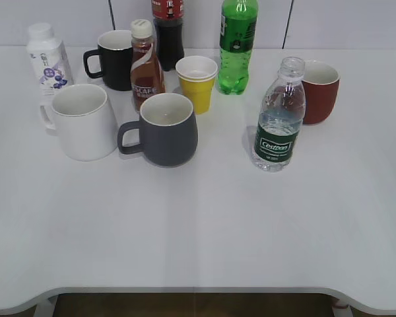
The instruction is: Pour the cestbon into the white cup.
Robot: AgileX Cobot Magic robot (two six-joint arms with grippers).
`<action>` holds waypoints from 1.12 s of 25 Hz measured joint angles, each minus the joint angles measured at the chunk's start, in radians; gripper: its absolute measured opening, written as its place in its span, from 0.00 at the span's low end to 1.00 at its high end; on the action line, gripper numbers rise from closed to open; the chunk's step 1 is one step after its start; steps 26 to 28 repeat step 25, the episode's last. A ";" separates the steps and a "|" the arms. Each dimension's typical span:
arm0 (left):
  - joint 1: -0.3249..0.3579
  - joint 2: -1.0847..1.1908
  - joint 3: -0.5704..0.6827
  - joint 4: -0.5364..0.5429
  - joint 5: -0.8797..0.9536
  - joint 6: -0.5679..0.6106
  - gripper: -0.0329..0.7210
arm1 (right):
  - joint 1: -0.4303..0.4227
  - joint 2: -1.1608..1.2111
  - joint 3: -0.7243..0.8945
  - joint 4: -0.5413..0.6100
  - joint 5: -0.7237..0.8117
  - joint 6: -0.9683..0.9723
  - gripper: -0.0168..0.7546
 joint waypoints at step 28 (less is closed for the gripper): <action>0.015 -0.070 0.001 -0.001 -0.003 0.000 0.67 | -0.034 -0.095 0.000 0.006 -0.001 0.000 0.77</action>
